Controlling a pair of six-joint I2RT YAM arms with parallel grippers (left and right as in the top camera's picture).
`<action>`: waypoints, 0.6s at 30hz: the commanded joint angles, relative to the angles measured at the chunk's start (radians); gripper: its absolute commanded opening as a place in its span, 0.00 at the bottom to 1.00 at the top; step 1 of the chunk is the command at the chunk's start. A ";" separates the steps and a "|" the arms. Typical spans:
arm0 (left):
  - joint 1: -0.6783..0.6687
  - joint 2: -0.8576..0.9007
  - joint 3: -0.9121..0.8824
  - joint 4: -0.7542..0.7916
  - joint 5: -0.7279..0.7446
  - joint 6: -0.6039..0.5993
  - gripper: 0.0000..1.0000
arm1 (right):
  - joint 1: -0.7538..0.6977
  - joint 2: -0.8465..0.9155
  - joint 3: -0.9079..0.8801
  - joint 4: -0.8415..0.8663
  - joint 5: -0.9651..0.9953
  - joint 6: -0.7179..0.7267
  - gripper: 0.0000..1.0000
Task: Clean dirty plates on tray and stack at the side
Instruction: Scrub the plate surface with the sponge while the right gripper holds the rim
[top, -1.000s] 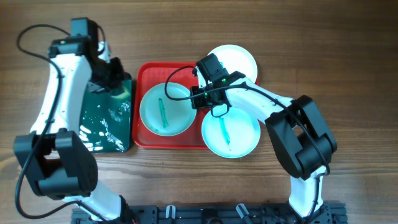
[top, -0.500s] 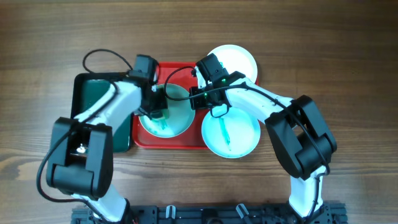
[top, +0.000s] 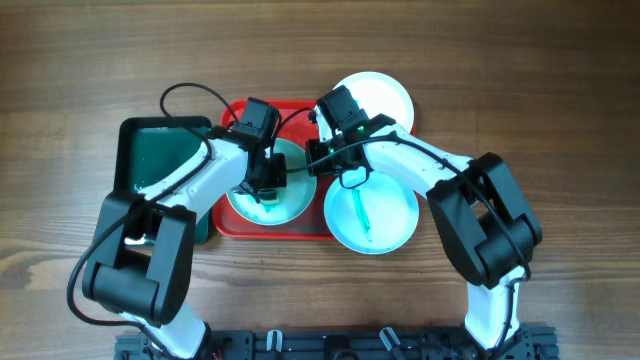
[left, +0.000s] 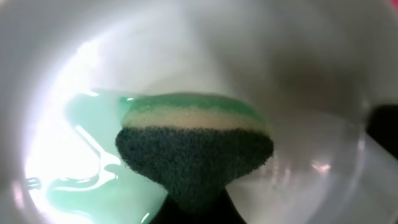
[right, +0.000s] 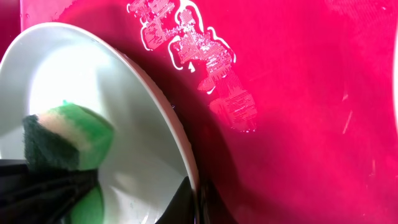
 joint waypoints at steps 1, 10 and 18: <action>0.016 0.010 -0.016 0.031 0.144 0.027 0.04 | 0.002 0.009 0.012 0.006 -0.036 0.002 0.04; 0.137 0.010 -0.016 0.092 -0.247 -0.269 0.04 | 0.002 0.009 0.012 0.008 -0.035 0.004 0.04; 0.102 0.010 -0.017 -0.103 0.084 -0.125 0.04 | -0.013 0.010 0.011 0.011 -0.037 0.030 0.04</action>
